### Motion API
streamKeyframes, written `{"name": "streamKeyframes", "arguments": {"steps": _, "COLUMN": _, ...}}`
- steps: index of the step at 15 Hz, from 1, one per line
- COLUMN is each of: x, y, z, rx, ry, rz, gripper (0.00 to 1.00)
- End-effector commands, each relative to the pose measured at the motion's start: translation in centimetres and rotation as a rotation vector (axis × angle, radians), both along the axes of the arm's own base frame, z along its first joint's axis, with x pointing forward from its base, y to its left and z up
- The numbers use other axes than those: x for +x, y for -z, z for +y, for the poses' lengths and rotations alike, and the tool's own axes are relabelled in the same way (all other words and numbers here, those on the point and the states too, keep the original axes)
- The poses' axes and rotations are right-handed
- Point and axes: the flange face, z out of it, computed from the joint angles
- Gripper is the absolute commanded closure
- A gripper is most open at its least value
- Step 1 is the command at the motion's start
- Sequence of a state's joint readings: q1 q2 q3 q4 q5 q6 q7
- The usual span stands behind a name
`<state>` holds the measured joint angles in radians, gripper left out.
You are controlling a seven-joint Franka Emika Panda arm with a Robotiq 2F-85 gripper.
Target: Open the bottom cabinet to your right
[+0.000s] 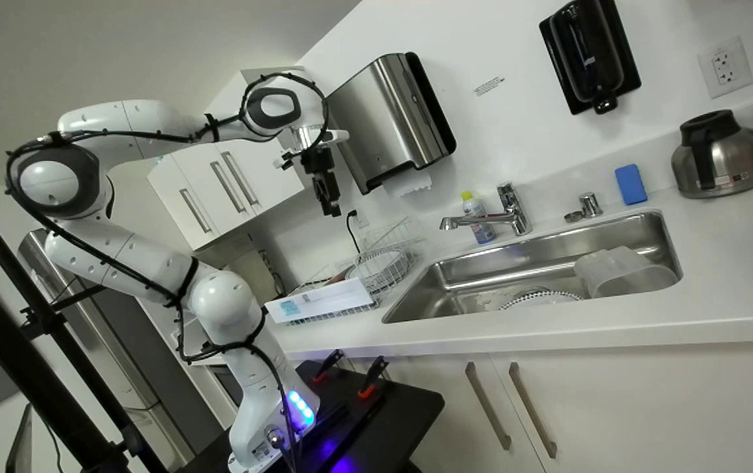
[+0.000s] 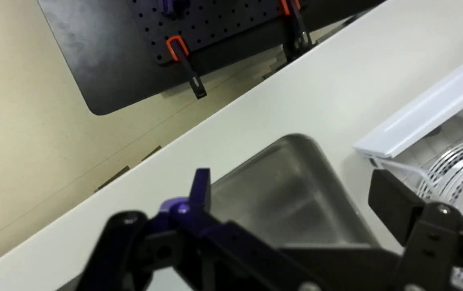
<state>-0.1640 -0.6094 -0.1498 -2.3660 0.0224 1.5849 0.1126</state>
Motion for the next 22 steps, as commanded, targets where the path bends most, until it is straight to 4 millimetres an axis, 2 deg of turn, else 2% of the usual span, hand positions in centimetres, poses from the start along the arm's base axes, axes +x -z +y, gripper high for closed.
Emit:
{"name": "streamKeyframes", "arguments": {"steps": 1, "x": -2.1, "y": 3.7, "z": -7.2, "rx": 0.025, "ry": 0.205, "rz": -0.013, "gripper": 0.00}}
{"name": "streamKeyframes", "arguments": {"steps": 5, "x": -6.2, "y": 9.8, "z": -14.6, "rx": 0.047, "ry": 0.454, "rz": -0.038, "gripper": 0.00}}
{"name": "streamKeyframes", "arguments": {"steps": 7, "x": -8.3, "y": 13.2, "z": -17.4, "rx": 0.049, "ry": 0.574, "rz": -0.052, "gripper": 0.00}}
{"name": "streamKeyframes", "arguments": {"steps": 8, "x": -9.1, "y": 14.2, "z": -18.3, "rx": 0.050, "ry": 0.631, "rz": -0.057, "gripper": 0.00}}
{"name": "streamKeyframes", "arguments": {"steps": 9, "x": -8.2, "y": 12.4, "z": -17.3, "rx": 0.061, "ry": 0.538, "rz": -0.060, "gripper": 0.00}}
{"name": "streamKeyframes", "arguments": {"steps": 10, "x": -8.9, "y": 13.4, "z": -17.8, "rx": 0.065, "ry": 0.554, "rz": -0.053, "gripper": 0.00}}
{"name": "streamKeyframes", "arguments": {"steps": 11, "x": -8.8, "y": 13.5, "z": -17.9, "rx": 0.066, "ry": 0.550, "rz": -0.051, "gripper": 0.00}}
{"name": "streamKeyframes", "arguments": {"steps": 17, "x": -8.2, "y": 12.9, "z": -17.5, "rx": 0.055, "ry": 0.532, "rz": -0.059, "gripper": 0.00}}
{"name": "streamKeyframes", "arguments": {"steps": 19, "x": -8.0, "y": 13.7, "z": -19.2, "rx": 0.057, "ry": 0.622, "rz": -0.059, "gripper": 0.00}}
{"name": "streamKeyframes", "arguments": {"steps": 22, "x": -9.2, "y": 15.6, "z": -23.3, "rx": 0.080, "ry": 0.800, "rz": -0.052, "gripper": 0.00}}
